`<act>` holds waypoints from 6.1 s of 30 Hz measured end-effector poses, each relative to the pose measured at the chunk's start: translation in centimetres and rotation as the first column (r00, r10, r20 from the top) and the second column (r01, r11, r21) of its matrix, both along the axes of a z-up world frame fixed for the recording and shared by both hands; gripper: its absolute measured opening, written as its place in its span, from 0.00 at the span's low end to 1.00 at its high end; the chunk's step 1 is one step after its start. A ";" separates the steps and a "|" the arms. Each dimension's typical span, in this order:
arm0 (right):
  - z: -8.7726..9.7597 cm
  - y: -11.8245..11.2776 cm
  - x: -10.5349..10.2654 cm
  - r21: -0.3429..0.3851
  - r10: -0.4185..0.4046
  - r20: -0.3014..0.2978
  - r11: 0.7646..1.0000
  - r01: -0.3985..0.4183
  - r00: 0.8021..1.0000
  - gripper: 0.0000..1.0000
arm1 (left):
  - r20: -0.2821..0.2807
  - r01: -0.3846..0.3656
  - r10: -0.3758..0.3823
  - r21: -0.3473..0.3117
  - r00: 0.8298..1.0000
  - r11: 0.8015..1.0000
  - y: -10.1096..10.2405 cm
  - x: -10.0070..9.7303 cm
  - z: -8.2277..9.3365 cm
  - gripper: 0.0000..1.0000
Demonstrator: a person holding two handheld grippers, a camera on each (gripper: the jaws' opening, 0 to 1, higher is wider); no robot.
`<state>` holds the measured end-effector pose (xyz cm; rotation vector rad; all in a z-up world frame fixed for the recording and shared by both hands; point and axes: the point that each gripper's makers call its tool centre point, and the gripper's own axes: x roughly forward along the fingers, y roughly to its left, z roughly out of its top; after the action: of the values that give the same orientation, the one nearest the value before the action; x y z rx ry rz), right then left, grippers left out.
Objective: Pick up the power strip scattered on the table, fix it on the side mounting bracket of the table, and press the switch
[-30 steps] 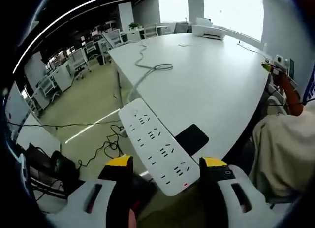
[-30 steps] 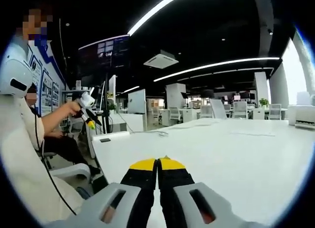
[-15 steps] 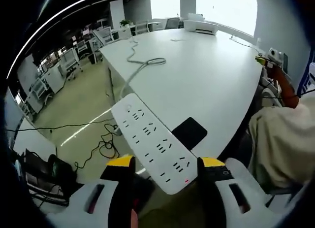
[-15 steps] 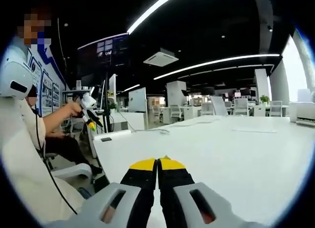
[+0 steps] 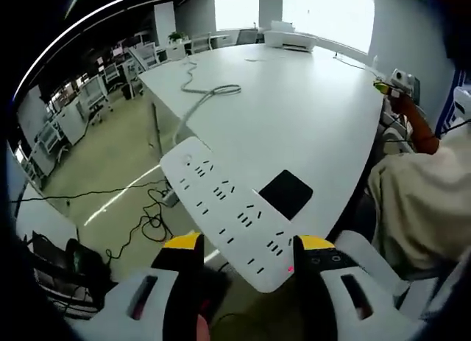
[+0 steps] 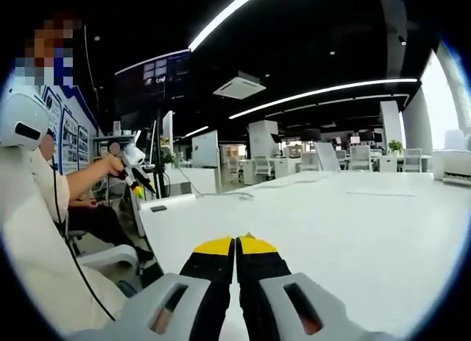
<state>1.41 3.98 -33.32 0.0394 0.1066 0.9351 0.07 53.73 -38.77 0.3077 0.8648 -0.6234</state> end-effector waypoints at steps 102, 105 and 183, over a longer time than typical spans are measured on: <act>-0.5 -0.1 0.4 0.026 -0.001 -0.038 1.000 0.002 0.999 0.00 | -0.310 0.183 -0.138 0.121 0.941 0.976 -1.2 -0.1 -1.7 0.43; -0.7 -0.1 0.4 0.000 -0.003 -0.043 1.000 0.003 0.999 0.00 | -0.310 0.175 -0.131 0.118 0.942 0.977 -1.1 -0.1 -1.7 0.43; 11.2 7.3 7.3 -0.338 0.184 0.011 0.926 -0.170 0.983 0.02 | -0.347 0.205 -0.134 0.175 0.928 0.963 -1.1 0.1 -1.8 0.42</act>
<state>8.67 11.28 -22.12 -0.3124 0.2322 1.0874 0.15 52.58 -40.60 0.4805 1.2435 -0.7612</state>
